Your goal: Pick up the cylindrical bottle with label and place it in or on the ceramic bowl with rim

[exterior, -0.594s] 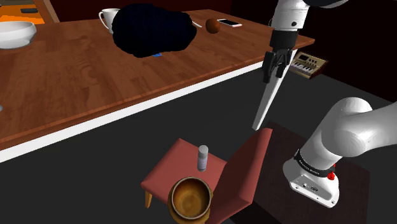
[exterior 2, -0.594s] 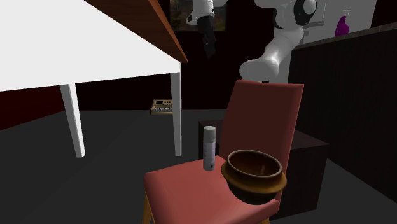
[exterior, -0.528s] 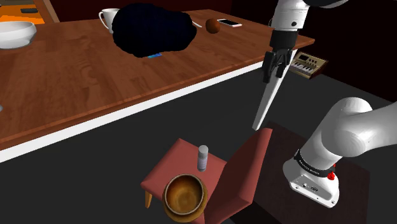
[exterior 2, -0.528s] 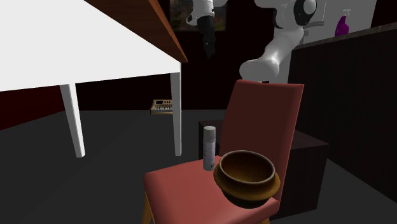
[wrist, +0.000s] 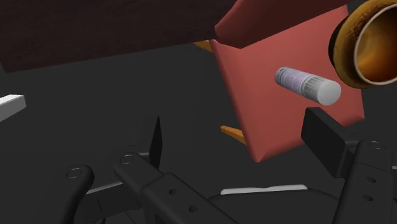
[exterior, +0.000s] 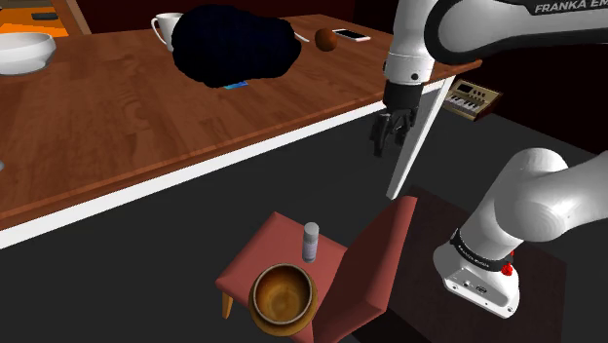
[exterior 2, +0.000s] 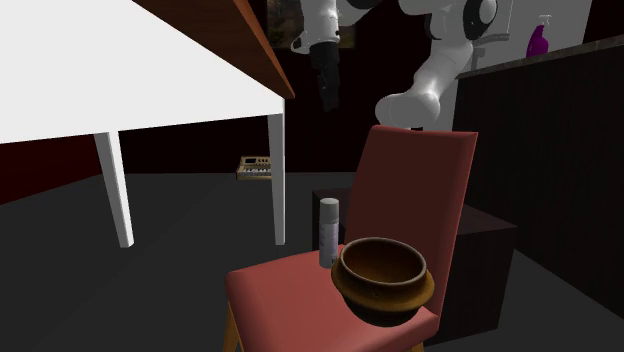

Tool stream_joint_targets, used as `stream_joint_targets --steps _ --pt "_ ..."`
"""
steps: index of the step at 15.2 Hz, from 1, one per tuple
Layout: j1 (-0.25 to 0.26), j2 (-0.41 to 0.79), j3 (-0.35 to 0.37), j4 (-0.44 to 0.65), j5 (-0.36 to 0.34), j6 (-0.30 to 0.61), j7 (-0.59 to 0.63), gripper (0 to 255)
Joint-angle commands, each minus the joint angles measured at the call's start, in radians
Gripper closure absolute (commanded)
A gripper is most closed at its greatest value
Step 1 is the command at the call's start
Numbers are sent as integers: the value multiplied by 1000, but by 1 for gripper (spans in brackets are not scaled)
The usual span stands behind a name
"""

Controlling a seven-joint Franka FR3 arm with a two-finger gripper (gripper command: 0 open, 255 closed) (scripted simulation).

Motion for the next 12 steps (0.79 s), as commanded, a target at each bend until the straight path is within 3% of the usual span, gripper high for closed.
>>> stream_joint_targets --steps 1,7,12 --pt "20 24 47 -26 26 68 33 0" --pt "64 162 183 -60 76 282 121 0" --pt "76 326 300 -46 75 465 209 0"
